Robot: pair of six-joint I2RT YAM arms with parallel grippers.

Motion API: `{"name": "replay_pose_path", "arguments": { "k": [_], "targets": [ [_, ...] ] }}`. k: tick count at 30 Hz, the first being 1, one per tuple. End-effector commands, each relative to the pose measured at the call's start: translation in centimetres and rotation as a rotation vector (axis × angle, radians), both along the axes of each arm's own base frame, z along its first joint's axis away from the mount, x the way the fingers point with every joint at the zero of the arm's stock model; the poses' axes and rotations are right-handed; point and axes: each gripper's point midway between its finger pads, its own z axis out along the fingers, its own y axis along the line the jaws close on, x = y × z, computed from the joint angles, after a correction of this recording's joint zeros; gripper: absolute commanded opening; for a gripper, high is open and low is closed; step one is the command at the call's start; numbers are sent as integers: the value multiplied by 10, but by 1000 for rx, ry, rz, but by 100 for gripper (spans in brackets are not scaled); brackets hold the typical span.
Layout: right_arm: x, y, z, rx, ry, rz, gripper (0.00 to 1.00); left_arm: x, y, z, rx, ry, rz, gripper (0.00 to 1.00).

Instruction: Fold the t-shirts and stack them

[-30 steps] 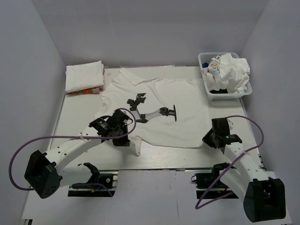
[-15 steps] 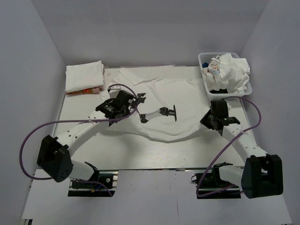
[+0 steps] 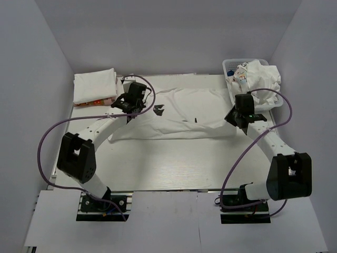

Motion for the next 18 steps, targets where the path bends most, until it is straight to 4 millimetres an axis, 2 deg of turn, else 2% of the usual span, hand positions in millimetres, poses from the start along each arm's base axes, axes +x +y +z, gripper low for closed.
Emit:
{"name": "replay_pose_path", "arguments": {
  "k": [1,2,3,4,5,6,7,8,9,10,11,12,13,14,15,16,17,18],
  "targets": [
    [22,-13,9,-75,-26,-36,0,30,7,13,18,-60,-5,0],
    [30,-12,17,-76,-47,-39,0,36,4,5,35,-57,-27,0],
    [32,-14,2,-90,-3,-44,0,43,9,6,31,-67,-12,0],
    [37,-18,5,-110,-7,-64,0,48,13,1,37,-65,-11,0],
    [43,-19,8,-118,-13,-73,4,55,10,5,28,-87,-11,0],
    [45,-21,0,-134,20,-81,24,61,16,-7,44,-71,-2,4],
    [48,-20,-8,-145,44,-71,37,70,19,-5,42,-85,-3,13],
    [57,-19,-5,-156,43,-57,47,76,17,-4,47,-97,-9,27],
    [59,-19,-10,-166,60,-54,53,90,18,-5,64,-124,-23,69],
    [64,-13,-5,-154,53,-24,53,98,20,-7,68,-133,-29,88],
    [66,-5,-7,-147,63,32,55,106,16,-7,68,-151,-48,95],
    [63,3,-7,-145,66,65,58,114,19,-4,81,-156,-47,100],
    [59,12,-7,-116,67,109,60,119,17,-8,83,-153,-47,100],
    [55,15,-11,-118,73,132,64,124,21,-20,101,-130,-46,100],
    [49,20,-5,-110,51,155,71,128,25,-17,103,-125,-38,100],
    [47,27,-3,-101,31,172,73,128,22,-17,97,-116,-52,100],
    [38,36,-9,-80,43,219,85,123,22,-23,98,-84,-66,100],
    [33,41,-13,-69,36,238,90,120,20,-20,76,-88,-66,100]
  ]
}}
